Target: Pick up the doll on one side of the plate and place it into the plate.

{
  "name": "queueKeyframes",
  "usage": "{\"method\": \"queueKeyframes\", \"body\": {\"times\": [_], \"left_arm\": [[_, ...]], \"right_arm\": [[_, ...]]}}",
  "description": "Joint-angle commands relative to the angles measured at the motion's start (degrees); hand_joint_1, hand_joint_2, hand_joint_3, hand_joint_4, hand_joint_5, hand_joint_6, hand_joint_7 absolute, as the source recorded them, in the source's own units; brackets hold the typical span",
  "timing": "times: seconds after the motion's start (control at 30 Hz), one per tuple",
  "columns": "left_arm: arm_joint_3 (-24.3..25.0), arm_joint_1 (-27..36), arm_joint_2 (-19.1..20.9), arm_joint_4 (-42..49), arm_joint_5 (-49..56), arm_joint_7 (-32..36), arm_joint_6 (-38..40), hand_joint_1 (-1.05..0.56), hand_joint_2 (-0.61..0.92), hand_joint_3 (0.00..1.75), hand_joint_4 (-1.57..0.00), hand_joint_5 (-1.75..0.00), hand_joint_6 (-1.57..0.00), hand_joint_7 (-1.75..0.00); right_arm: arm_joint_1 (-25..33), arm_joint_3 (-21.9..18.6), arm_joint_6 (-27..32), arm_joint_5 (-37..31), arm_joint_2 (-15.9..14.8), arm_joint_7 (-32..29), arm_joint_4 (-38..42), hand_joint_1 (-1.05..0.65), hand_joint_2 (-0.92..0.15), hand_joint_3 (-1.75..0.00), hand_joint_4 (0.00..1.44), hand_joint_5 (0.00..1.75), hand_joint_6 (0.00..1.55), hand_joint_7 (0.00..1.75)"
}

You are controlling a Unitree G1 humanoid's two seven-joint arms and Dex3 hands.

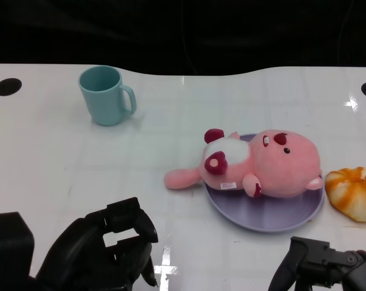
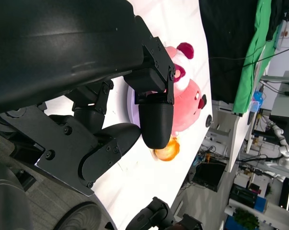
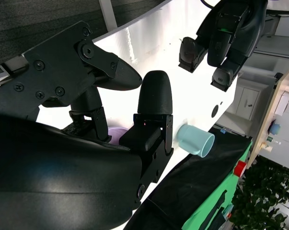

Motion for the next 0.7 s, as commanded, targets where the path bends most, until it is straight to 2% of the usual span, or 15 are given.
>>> {"method": "queueKeyframes", "body": {"times": [0.03,0.7], "left_arm": [[0.85,-0.02,0.74,0.65,-0.13,-0.09,-0.4,-0.3,0.44,1.23,-0.76,-1.75,-0.69,-1.51],[0.67,-0.28,0.89,1.17,0.58,0.28,-0.86,-0.28,0.44,1.24,-0.74,-1.75,-0.71,-1.44]], "right_arm": [[0.05,0.08,0.0,-0.67,-0.03,-0.71,-0.62,-0.06,-0.54,-1.07,0.67,1.63,0.63,1.28],[-0.24,0.43,-0.46,-1.2,0.25,-1.1,-0.61,-0.07,-0.53,-1.1,0.68,1.67,0.62,1.3]]}}
